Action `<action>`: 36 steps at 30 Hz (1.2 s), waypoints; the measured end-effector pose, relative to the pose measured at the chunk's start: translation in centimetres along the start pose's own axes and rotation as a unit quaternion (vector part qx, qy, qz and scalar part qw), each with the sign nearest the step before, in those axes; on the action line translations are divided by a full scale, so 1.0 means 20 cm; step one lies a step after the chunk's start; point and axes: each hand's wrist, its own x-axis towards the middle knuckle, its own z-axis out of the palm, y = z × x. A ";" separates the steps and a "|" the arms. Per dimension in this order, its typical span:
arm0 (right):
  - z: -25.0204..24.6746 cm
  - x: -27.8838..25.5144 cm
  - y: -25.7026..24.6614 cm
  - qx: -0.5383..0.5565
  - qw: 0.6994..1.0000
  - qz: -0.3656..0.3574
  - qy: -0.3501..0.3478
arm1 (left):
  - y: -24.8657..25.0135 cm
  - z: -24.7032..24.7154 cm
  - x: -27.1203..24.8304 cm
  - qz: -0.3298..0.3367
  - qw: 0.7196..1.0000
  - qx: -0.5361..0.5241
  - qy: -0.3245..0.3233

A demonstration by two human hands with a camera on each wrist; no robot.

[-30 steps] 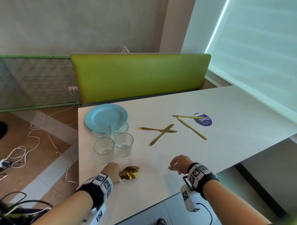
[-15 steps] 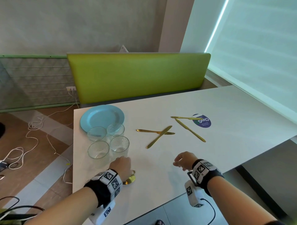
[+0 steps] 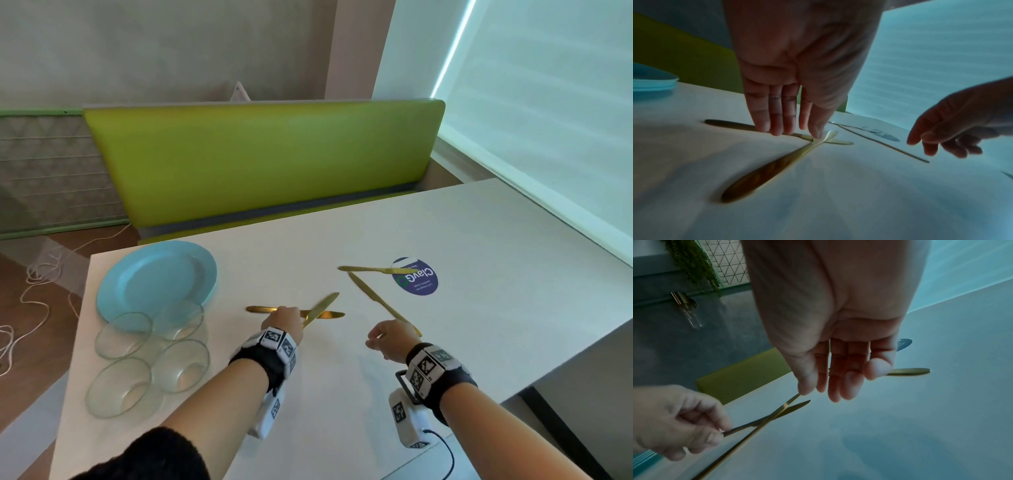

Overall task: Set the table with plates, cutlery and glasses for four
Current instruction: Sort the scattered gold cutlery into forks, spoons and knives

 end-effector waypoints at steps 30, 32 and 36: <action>0.10 0.16 -0.18 0.309 0.948 0.056 -0.040 | 0.24 0.04 -0.02 0.109 0.976 -0.188 0.022; 0.08 0.15 -0.16 0.280 0.958 0.058 -0.012 | 0.19 0.02 0.02 0.137 0.970 -0.200 -0.001; 0.04 0.14 -0.09 0.268 0.962 0.061 0.005 | 0.00 -0.02 0.19 0.092 0.989 -0.112 0.023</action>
